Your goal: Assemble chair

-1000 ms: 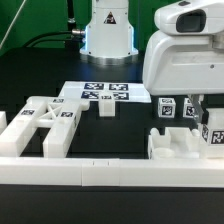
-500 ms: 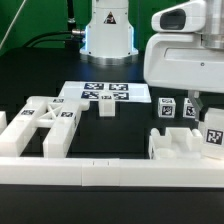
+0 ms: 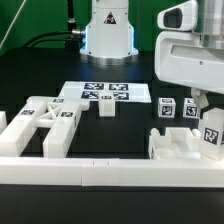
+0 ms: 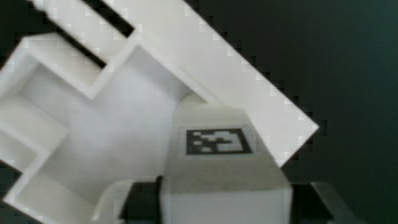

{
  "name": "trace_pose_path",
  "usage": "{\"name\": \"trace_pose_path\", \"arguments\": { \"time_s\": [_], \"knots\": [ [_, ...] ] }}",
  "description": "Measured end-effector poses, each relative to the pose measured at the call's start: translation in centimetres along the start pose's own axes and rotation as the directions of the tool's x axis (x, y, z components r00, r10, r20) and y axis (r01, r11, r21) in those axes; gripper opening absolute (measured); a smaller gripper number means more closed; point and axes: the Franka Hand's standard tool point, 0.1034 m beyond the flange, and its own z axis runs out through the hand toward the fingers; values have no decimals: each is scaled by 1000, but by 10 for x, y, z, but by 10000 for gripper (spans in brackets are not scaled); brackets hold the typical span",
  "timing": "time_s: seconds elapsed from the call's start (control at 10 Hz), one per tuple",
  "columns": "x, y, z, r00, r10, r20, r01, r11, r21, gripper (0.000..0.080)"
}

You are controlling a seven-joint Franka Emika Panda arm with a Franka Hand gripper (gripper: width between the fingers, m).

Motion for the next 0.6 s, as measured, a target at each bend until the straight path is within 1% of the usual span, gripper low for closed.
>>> {"name": "trace_pose_path", "arguments": {
  "time_s": [0.1, 0.4, 0.5, 0.6],
  "knots": [
    [0, 0, 0, 997, 83, 4, -83, 997, 2, 287],
    [0, 0, 0, 978, 206, 11, -206, 978, 4, 287],
    [0, 0, 1, 978, 207, 14, -208, 978, 4, 385],
    [0, 0, 1, 988, 152, 14, -153, 988, 5, 533]
  ]
}}
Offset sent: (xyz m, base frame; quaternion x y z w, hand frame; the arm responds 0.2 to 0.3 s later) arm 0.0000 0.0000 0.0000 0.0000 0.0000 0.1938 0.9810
